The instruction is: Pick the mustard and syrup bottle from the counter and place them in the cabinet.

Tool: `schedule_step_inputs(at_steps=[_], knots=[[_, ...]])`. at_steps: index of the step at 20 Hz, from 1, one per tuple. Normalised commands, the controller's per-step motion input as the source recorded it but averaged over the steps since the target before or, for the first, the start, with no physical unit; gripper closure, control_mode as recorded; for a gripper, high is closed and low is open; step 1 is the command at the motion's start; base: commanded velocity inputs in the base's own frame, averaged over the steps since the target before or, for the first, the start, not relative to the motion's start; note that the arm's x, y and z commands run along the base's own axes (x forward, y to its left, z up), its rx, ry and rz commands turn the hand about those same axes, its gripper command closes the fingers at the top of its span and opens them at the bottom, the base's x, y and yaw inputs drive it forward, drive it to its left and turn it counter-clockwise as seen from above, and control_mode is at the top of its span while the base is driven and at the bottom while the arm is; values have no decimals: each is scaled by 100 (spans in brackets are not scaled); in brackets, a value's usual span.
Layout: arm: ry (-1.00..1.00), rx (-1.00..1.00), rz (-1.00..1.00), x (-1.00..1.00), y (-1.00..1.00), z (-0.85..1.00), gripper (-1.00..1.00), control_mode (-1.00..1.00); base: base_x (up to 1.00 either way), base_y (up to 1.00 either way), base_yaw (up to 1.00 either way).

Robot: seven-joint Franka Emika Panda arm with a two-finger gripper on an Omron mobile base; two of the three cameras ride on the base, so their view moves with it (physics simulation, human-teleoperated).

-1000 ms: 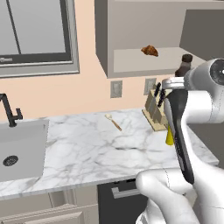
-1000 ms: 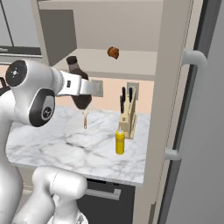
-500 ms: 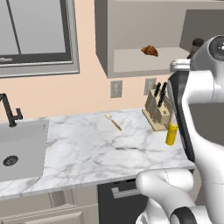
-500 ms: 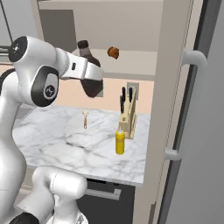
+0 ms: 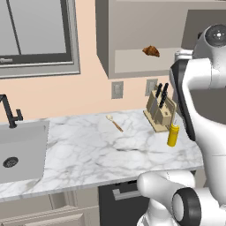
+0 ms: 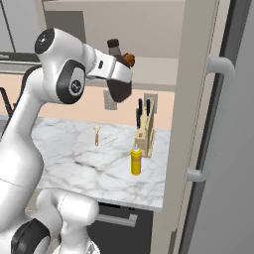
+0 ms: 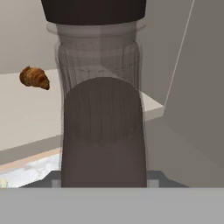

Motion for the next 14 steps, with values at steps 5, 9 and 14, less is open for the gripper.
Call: schedule_step_inputs(at_steps=[5,9,14], knots=[[0,3,-5,33,-26,9,100,-100,0,0,0],[0,2,-1,28,-16,17,100,-100,0,0,0],[0,7,-2,56,-19,1,100,-100,0,0,0]])
